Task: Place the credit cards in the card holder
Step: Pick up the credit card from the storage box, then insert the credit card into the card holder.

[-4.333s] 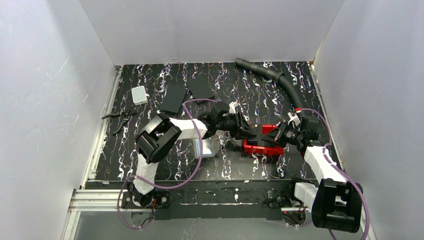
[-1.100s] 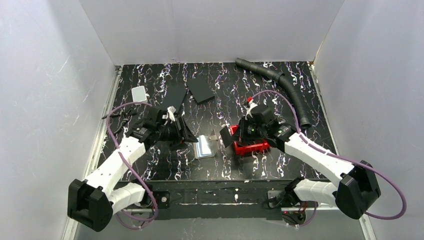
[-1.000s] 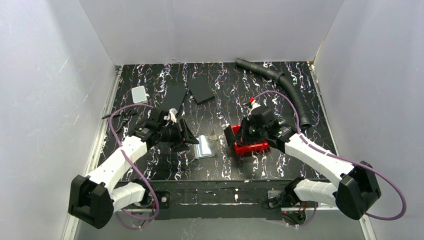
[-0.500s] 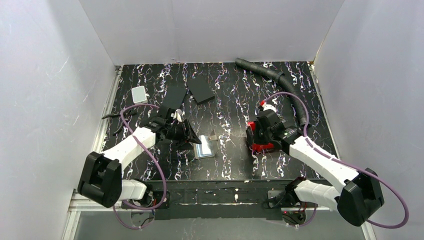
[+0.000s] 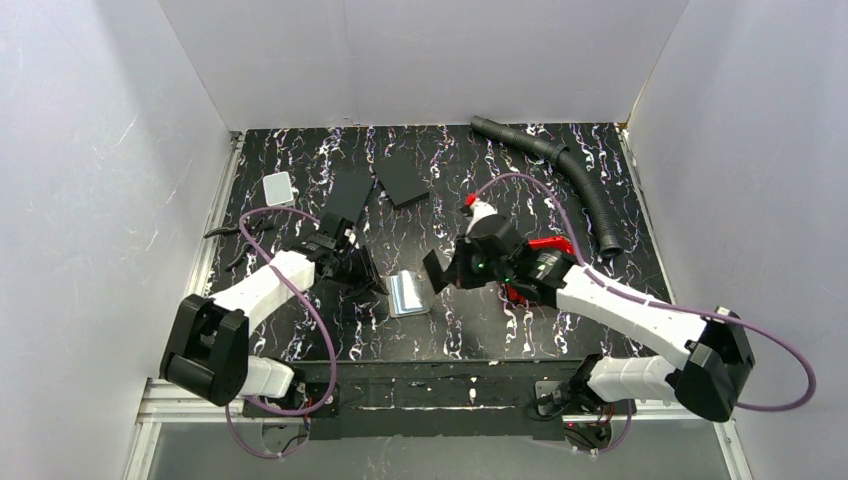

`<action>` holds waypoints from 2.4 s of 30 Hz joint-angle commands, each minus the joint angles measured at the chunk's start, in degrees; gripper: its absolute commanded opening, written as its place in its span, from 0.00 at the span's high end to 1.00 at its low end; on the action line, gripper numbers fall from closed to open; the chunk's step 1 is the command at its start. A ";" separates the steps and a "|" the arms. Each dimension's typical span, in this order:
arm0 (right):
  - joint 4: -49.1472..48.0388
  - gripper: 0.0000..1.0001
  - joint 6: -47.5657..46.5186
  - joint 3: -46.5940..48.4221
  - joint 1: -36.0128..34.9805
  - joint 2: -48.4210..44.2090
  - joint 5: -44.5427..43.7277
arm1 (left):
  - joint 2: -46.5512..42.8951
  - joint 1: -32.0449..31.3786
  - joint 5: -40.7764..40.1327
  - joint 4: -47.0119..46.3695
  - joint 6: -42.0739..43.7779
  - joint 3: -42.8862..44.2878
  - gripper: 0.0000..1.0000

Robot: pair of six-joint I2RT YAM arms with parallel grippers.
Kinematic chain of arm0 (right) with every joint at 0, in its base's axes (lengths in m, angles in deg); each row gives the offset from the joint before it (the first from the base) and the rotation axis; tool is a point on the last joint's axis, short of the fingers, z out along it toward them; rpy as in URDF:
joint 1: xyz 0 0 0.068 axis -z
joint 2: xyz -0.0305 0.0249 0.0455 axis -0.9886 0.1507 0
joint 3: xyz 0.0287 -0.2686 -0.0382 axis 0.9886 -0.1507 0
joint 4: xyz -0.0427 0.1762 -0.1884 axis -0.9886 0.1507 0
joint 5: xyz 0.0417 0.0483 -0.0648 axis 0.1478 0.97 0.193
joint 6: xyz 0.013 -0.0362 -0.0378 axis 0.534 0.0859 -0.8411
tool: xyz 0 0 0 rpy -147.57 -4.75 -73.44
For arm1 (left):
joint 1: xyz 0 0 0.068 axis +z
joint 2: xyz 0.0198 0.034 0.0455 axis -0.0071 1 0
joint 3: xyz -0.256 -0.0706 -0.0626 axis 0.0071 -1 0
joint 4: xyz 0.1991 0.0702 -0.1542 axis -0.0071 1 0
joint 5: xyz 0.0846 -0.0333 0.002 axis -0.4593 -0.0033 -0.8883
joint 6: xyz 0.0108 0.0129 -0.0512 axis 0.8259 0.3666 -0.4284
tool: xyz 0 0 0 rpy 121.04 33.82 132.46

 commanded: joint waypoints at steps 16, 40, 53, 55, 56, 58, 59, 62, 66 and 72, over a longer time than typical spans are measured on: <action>11.63 0.99 15.43 24.69 -19.09 30.97 -27.49 | -8.72 0.12 -5.19 4.58 1.56 -5.29 0.60; 26.05 0.99 20.46 32.55 -22.27 37.35 -38.23 | 9.34 0.17 6.44 -11.26 -9.81 -2.62 0.59; 12.34 0.99 10.68 16.55 -16.22 26.26 -28.83 | 13.13 -0.04 1.65 -5.40 -7.48 -0.89 0.57; 10.86 0.99 9.42 14.96 -15.54 25.01 -26.71 | 13.72 -0.09 1.06 -4.57 -6.68 -0.45 0.56; 10.20 0.99 9.07 14.13 -15.18 24.51 -25.66 | 14.29 -0.05 1.13 -4.12 -6.16 -0.06 0.56; 7.48 0.99 7.73 11.79 -14.11 23.33 -22.43 | 15.43 -0.10 2.01 -3.82 -4.97 0.40 0.56; 6.23 0.99 7.64 10.57 -13.49 22.42 -21.01 | 15.73 -0.09 2.35 -3.75 -4.43 0.51 0.55; 1.73 0.99 6.82 6.98 -11.04 19.65 -17.23 | 14.80 -0.13 3.64 -4.08 -2.71 0.32 0.54; -2.72 0.99 5.09 3.11 -7.24 17.18 -10.68 | 9.56 -0.51 5.23 -6.51 -0.77 -0.87 0.42; -10.91 0.99 3.08 -4.42 -1.90 13.32 -1.46 | 8.16 -2.77 11.79 -9.31 -0.54 1.60 0.45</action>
